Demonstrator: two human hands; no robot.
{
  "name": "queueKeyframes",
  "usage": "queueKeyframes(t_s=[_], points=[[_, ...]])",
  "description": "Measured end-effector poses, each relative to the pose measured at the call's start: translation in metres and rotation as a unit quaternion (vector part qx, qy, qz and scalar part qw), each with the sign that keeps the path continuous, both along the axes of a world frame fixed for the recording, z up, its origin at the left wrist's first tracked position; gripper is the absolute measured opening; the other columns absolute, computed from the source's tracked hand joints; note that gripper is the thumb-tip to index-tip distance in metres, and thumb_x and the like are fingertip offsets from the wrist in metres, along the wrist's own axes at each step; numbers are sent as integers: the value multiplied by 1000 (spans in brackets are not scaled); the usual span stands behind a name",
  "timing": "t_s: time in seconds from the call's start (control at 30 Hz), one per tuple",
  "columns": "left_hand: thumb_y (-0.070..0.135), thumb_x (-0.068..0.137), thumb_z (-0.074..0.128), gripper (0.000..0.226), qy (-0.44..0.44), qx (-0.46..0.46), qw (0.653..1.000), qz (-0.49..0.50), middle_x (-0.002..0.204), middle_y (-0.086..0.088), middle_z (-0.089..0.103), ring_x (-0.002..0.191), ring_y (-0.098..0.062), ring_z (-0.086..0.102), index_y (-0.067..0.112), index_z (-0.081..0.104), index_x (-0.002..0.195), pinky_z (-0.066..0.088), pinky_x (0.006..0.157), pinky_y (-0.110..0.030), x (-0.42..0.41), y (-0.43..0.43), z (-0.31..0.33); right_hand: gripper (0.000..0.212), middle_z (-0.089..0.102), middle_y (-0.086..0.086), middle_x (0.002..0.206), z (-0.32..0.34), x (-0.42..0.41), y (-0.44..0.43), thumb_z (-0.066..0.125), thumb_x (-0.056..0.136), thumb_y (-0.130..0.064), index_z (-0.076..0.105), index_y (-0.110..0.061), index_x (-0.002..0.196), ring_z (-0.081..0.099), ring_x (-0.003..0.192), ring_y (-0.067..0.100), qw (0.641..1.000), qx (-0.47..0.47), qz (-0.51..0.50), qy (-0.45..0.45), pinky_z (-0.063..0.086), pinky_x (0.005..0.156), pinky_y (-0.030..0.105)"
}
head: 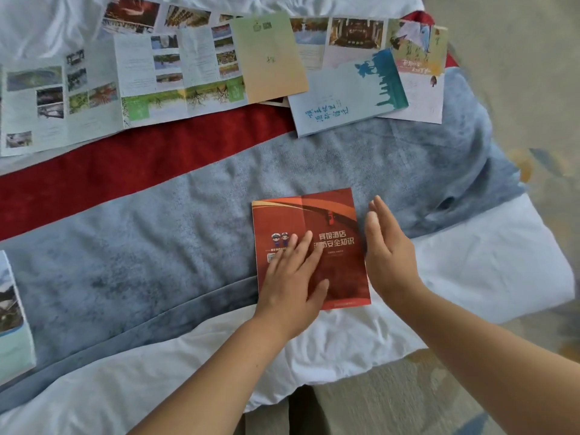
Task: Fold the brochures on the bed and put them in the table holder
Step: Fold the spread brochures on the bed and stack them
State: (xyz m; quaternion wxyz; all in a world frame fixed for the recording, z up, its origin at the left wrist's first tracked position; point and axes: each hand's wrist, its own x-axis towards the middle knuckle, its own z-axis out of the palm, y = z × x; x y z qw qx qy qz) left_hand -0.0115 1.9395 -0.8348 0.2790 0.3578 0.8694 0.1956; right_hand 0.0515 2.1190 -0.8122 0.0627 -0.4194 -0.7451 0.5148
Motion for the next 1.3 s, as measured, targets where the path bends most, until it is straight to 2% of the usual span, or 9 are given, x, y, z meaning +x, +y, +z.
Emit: queueKeyframes(t_s=[0.07,0.17,0.37,0.63,0.8,0.9,1.0,1.17,1.3], points=[[45,104,42,63,38,-26,999,5,170,9,-5,156,-12,-13,27,21,161,0,127,-44,-2,2,-6,63,44,-18,153,0,4,7,58,101,-35,34,-31,159,38,138,-6,996,62,54,-37,33,117,26],[46,104,41,69,74,-30,994,80,171,2,-4,157,-19,-12,22,14,162,-6,127,-39,-6,3,-11,67,23,-4,169,-6,8,7,56,101,-22,29,-22,162,11,158,12,964,164,195,-79,9,129,34],[45,105,38,75,50,-51,983,168,170,-9,-14,157,-23,-12,11,5,162,-8,126,-34,-5,1,-16,74,-3,4,173,-24,20,-26,31,106,-55,10,-17,165,-15,158,25,880,282,317,-212,-11,127,40],[48,100,51,86,-9,17,966,257,169,-10,-16,157,-23,-14,12,4,162,-7,127,-35,-16,-7,-8,74,-9,11,172,-36,6,-60,6,100,-65,4,-31,165,-13,159,27,882,280,311,-217,-13,126,46],[42,101,54,80,-14,64,951,303,171,-6,-4,158,-20,-2,14,12,162,10,128,-41,-21,-31,-9,76,-13,10,172,-41,-2,-72,8,101,-65,0,-26,165,-9,159,30,883,282,317,-202,-9,127,42],[42,101,49,74,86,-9,954,286,170,-13,6,157,-28,9,9,20,161,12,127,-44,-27,-46,-13,77,-14,9,172,-45,-10,-83,12,102,-65,0,-22,165,-11,159,27,881,279,337,-182,-6,127,41],[40,107,33,66,84,-42,953,287,171,-10,-1,158,-27,2,10,13,162,5,128,-43,-36,-62,-21,81,-18,9,171,-52,-22,-100,12,100,-66,-3,-20,165,-19,157,27,873,276,360,-180,-9,127,42],[55,100,15,77,2,78,938,338,170,-5,-8,157,-13,-8,11,0,161,-4,127,-30,-56,-91,-23,84,-19,11,170,-59,-54,-130,7,99,-67,-4,-18,165,-25,155,29,879,279,348,-170,-18,124,42],[52,103,36,76,-54,159,906,388,171,1,-2,155,-3,-5,17,6,163,-4,118,-8,-66,-112,-20,82,-21,12,170,-61,-69,-151,8,99,-67,-6,-20,165,-26,155,27,892,258,339,-152,-20,124,40]])
